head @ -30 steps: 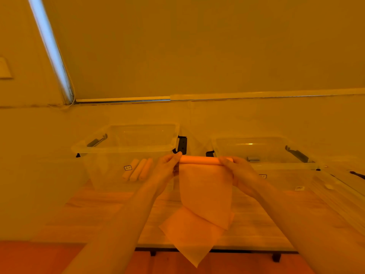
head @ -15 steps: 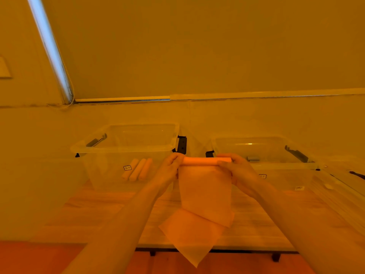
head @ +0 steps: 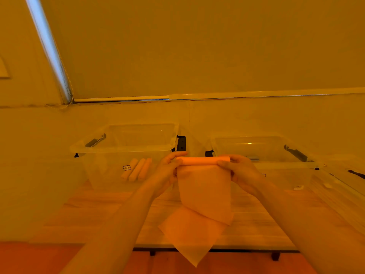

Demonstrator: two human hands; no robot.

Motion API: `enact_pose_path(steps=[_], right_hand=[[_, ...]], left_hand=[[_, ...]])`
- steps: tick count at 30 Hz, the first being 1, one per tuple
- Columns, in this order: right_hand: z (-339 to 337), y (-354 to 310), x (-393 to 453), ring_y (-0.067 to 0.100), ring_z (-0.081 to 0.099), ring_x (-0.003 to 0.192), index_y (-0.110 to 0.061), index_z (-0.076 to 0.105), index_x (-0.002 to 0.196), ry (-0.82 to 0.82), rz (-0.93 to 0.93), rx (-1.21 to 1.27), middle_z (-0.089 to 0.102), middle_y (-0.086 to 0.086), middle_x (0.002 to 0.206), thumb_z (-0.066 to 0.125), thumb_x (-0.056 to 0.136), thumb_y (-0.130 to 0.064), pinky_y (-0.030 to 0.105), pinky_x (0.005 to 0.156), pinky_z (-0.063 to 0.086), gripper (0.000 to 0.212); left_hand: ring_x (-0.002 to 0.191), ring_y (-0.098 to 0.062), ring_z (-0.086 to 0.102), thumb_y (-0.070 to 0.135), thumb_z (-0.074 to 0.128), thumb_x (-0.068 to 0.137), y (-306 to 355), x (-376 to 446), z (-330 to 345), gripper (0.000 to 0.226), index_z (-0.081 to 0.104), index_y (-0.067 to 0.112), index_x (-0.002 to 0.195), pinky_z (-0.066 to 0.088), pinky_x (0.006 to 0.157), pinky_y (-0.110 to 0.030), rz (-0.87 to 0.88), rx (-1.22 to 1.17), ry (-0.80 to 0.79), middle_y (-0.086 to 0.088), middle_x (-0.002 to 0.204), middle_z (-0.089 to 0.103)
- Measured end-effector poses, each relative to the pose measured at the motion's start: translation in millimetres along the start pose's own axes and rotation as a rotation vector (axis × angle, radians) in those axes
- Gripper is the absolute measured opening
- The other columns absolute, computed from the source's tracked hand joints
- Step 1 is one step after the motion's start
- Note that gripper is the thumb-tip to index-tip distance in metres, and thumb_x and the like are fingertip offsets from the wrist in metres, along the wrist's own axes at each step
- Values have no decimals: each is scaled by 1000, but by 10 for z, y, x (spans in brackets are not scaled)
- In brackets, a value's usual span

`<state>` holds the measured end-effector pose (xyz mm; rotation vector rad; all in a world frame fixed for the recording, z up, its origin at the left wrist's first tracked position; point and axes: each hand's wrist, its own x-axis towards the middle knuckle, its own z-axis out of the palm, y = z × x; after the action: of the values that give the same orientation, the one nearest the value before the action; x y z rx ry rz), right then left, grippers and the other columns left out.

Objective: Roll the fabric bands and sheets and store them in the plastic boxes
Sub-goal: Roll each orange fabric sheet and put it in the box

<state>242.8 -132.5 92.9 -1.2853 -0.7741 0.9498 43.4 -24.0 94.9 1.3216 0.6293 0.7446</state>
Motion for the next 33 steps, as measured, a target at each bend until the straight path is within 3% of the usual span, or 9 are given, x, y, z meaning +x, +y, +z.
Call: enact_pose_path(steps=[2,6,9,13,18,24,27,30,33], right_hand=[[-20,11,-5,29,61,103,-14,62,108,-8,-24,-19,60,14,116,63,86,-3,39,80,57,24],[-23,24,-16,24,62,98,-17,62,106,-28,-18,-27,60,10,112,64,85,1,32,76,58,28],[-16,30,-8,22,62,97,-12,63,112,-29,26,-45,61,9,109,68,85,-10,29,71,57,28],[-21,45,-12,16,63,75,-7,65,110,-12,17,-77,64,9,92,66,86,-8,25,60,55,24],[-46,89,-7,28,63,98,-18,70,100,6,-55,-163,65,9,107,70,83,-9,48,88,54,19],[-60,111,-4,25,63,98,-18,63,110,-28,-13,-99,60,8,111,69,82,-5,32,73,58,32],[-61,127,4,22,66,90,-9,65,110,-47,43,-90,65,10,103,70,82,-8,27,65,57,29],[-65,148,18,21,66,82,-7,68,106,-35,13,-93,68,11,98,69,83,-9,30,68,58,23],[-65,152,12,23,65,93,-16,70,100,-13,-53,-127,65,8,105,70,82,-11,33,74,58,19]], left_hand=[[104,-25,61,11,55,94,-5,1,-8,31,57,18,124,56,70,-28,-21,11,7,-11,123,55],[107,-25,61,12,58,92,-33,10,-30,18,65,21,105,54,88,-36,-4,141,36,-12,120,60],[108,-24,60,10,59,90,-35,2,-37,18,66,21,102,54,87,-34,11,138,36,-10,119,60],[111,-26,58,5,59,89,-40,4,-40,21,67,18,103,54,88,-35,8,129,10,-10,121,58],[109,-26,59,10,63,88,-65,22,-58,20,64,17,106,54,80,-30,-99,141,-4,-12,120,58],[107,-25,62,10,66,85,-114,33,-88,20,67,16,103,55,84,-32,-44,149,7,-11,117,62],[109,-24,61,8,68,83,-120,39,-97,23,69,18,104,54,89,-36,-10,163,18,-9,118,63],[110,-24,59,7,66,84,-111,40,-79,24,68,20,104,54,91,-38,-7,166,17,-8,120,61],[112,-26,58,8,67,84,-94,39,-56,29,65,23,109,54,86,-35,-46,111,8,-9,122,58]])
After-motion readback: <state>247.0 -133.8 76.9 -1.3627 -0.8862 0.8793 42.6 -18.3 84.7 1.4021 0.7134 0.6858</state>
